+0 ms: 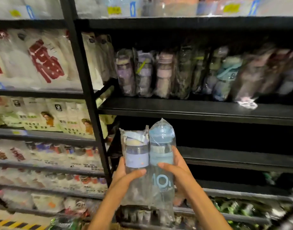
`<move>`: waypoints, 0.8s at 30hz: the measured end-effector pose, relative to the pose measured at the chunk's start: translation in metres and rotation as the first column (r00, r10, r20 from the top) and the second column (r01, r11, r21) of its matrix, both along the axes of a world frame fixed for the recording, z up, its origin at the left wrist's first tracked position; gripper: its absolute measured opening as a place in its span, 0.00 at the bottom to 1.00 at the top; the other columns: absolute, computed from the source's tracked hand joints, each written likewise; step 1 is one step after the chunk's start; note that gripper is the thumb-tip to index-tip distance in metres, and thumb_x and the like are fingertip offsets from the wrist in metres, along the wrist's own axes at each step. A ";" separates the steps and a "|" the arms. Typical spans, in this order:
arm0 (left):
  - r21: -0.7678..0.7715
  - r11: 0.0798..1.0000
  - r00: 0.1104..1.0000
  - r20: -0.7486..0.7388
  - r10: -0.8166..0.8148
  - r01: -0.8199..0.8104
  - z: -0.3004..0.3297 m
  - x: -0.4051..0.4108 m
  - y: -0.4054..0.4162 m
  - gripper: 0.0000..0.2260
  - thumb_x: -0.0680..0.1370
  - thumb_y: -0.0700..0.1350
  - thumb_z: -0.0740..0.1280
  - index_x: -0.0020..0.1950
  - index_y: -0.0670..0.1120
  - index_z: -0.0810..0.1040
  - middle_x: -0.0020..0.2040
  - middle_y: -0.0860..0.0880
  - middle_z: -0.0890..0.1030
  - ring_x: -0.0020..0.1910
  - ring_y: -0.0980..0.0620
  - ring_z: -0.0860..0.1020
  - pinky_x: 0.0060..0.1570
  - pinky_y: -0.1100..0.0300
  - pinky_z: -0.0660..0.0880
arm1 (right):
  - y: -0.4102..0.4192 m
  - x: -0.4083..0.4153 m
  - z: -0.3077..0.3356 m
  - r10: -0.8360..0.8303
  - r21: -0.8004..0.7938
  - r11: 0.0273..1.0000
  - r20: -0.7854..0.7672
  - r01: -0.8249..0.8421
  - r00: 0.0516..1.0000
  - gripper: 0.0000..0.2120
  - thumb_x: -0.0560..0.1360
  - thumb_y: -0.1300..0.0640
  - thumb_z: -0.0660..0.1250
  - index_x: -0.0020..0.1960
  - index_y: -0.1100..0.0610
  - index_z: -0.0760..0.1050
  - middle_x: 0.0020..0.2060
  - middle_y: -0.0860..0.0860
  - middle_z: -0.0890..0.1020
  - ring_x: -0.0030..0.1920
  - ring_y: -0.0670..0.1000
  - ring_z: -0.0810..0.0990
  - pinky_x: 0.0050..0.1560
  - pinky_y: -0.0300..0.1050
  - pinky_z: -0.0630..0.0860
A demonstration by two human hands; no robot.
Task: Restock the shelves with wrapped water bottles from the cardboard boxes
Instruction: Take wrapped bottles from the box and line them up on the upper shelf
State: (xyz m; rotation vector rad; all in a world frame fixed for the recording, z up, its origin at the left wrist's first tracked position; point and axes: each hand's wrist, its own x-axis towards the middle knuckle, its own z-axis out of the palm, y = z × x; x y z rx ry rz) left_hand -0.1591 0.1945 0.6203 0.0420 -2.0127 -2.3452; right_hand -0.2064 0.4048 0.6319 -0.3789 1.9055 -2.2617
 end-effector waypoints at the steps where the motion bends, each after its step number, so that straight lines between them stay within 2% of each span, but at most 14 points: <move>1: -0.007 1.000 1.000 -0.010 -0.024 0.024 0.005 -0.003 0.020 0.37 0.65 0.46 0.81 0.72 0.53 0.71 0.63 0.51 0.84 0.63 0.50 0.82 0.56 0.56 0.81 | 0.020 0.003 0.004 -0.024 0.001 1.000 -0.010 0.024 1.000 0.36 0.71 0.62 0.76 0.76 0.54 0.67 0.67 0.58 0.81 0.66 0.62 0.81 0.64 0.64 0.79; 5: -0.009 0.995 0.994 -0.043 -0.099 0.099 0.025 -0.007 0.103 0.39 0.62 0.49 0.81 0.71 0.50 0.71 0.62 0.50 0.84 0.62 0.50 0.83 0.53 0.58 0.81 | 0.101 0.017 0.026 -0.099 0.034 0.994 -0.046 0.101 0.994 0.37 0.71 0.58 0.79 0.76 0.49 0.68 0.66 0.55 0.82 0.65 0.59 0.82 0.65 0.64 0.78; 8: 0.008 0.992 0.990 -0.064 -0.123 0.123 0.036 -0.003 0.157 0.35 0.65 0.45 0.80 0.70 0.49 0.72 0.62 0.48 0.84 0.61 0.50 0.83 0.51 0.59 0.81 | 0.152 0.025 0.041 -0.152 0.044 0.987 -0.074 0.155 0.986 0.39 0.68 0.54 0.81 0.74 0.47 0.69 0.64 0.53 0.83 0.63 0.57 0.83 0.64 0.63 0.79; 12: 0.004 0.990 0.986 -0.085 -0.142 0.143 0.048 -0.005 0.211 0.33 0.67 0.44 0.78 0.71 0.50 0.71 0.61 0.51 0.84 0.61 0.51 0.83 0.52 0.58 0.81 | 0.203 0.029 0.054 -0.206 0.019 0.978 -0.094 0.209 0.974 0.38 0.67 0.54 0.82 0.73 0.47 0.70 0.63 0.52 0.84 0.62 0.57 0.84 0.62 0.60 0.81; 17: -0.023 0.992 0.986 -0.111 -0.123 0.121 0.065 -0.023 0.247 0.32 0.66 0.44 0.79 0.69 0.50 0.72 0.61 0.51 0.84 0.60 0.52 0.83 0.53 0.56 0.81 | 0.241 0.019 0.070 -0.273 -0.011 0.962 -0.130 0.274 0.953 0.37 0.66 0.55 0.81 0.72 0.49 0.72 0.61 0.51 0.85 0.60 0.55 0.85 0.59 0.56 0.83; 21: -0.054 0.995 0.987 -0.135 -0.089 0.082 0.081 -0.054 0.261 0.37 0.63 0.51 0.82 0.69 0.52 0.72 0.61 0.51 0.84 0.59 0.50 0.83 0.61 0.48 0.80 | 0.269 0.002 0.088 -0.341 -0.046 0.940 -0.155 0.338 0.927 0.37 0.65 0.53 0.82 0.71 0.49 0.72 0.60 0.52 0.85 0.59 0.56 0.85 0.59 0.57 0.83; 24: -0.055 0.997 0.982 -0.175 -0.068 0.059 0.098 -0.086 0.272 0.37 0.62 0.53 0.82 0.68 0.53 0.72 0.60 0.52 0.84 0.59 0.50 0.84 0.61 0.46 0.80 | 0.292 -0.020 0.107 -0.395 -0.074 0.919 -0.185 0.388 0.900 0.34 0.66 0.55 0.80 0.70 0.49 0.73 0.58 0.51 0.86 0.58 0.55 0.86 0.56 0.54 0.83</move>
